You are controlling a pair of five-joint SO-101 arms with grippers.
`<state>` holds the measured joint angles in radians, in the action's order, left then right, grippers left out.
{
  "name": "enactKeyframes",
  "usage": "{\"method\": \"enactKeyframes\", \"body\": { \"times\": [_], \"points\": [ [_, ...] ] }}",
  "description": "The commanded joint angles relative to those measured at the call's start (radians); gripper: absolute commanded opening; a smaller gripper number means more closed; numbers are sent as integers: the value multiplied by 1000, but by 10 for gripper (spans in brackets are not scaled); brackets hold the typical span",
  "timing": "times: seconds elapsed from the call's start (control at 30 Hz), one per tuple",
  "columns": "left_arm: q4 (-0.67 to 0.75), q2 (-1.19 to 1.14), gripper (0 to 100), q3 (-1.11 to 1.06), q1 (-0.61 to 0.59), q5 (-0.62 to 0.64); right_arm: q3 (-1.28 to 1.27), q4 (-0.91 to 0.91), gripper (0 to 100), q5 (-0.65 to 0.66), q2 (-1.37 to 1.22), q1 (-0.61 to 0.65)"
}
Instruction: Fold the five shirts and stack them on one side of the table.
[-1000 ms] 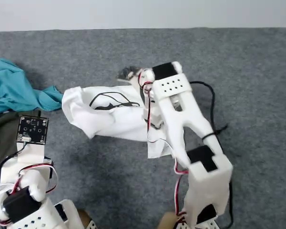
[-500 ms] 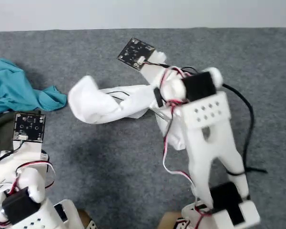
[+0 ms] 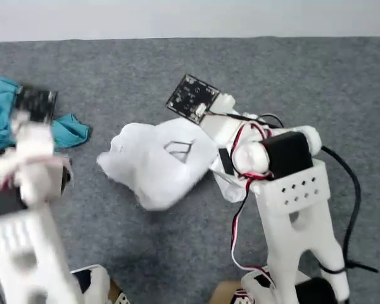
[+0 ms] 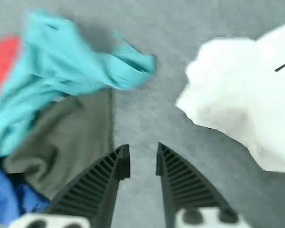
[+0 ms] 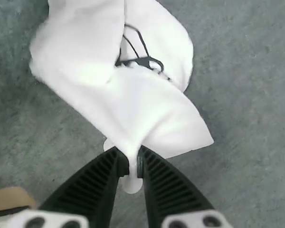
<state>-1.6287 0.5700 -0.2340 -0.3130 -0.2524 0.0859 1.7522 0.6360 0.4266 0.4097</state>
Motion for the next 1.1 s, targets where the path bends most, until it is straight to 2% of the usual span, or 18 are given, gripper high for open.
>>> {"method": "enactKeyframes", "body": {
  "times": [0.0,0.13,0.3,0.53,0.8,1.07],
  "points": [
    [-127,-350,87,315,78,15,-32,36,11,5,71,-5],
    [-126,-516,87,449,141,17,-81,36,11,5,108,-5],
    [-123,-624,89,476,269,3,-153,36,11,8,148,-10],
    [-121,-767,91,481,405,-121,-311,35,11,5,228,-15],
    [-74,-859,92,481,526,-140,-459,21,11,2,351,-214],
    [2,-959,112,481,674,-141,-548,21,11,2,432,-234]
  ]
}}
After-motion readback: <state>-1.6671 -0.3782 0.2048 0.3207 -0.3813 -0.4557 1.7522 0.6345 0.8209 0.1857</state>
